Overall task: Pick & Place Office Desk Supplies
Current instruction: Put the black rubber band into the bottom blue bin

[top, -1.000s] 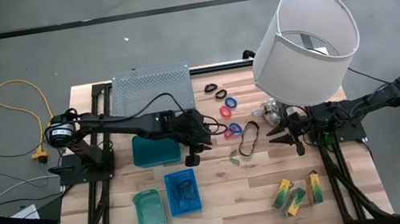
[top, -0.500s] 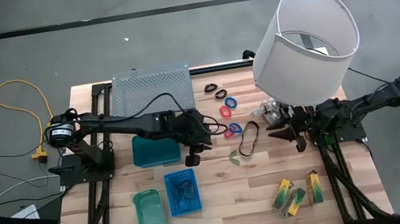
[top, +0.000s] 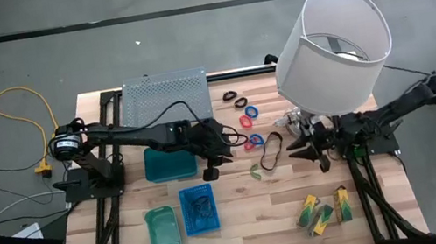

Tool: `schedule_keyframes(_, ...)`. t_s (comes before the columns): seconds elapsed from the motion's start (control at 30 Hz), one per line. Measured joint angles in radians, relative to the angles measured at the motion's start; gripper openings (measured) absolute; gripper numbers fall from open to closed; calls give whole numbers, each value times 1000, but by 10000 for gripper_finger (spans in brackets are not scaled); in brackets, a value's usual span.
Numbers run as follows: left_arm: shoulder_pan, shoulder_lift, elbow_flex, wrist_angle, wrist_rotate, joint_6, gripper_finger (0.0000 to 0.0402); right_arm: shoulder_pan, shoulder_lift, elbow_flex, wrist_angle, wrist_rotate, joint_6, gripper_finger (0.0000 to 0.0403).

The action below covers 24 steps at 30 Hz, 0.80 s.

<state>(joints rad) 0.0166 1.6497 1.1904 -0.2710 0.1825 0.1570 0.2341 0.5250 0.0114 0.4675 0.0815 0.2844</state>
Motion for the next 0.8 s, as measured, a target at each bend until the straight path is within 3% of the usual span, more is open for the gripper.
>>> schedule_keyframes(0.47,0,0,0,0,0,0,69,223,400,191,-3,263,-17,101)
schedule_keyframes(0.8,0,0,0,-1,0,0,69,316,718,319,12,536,-28,101)
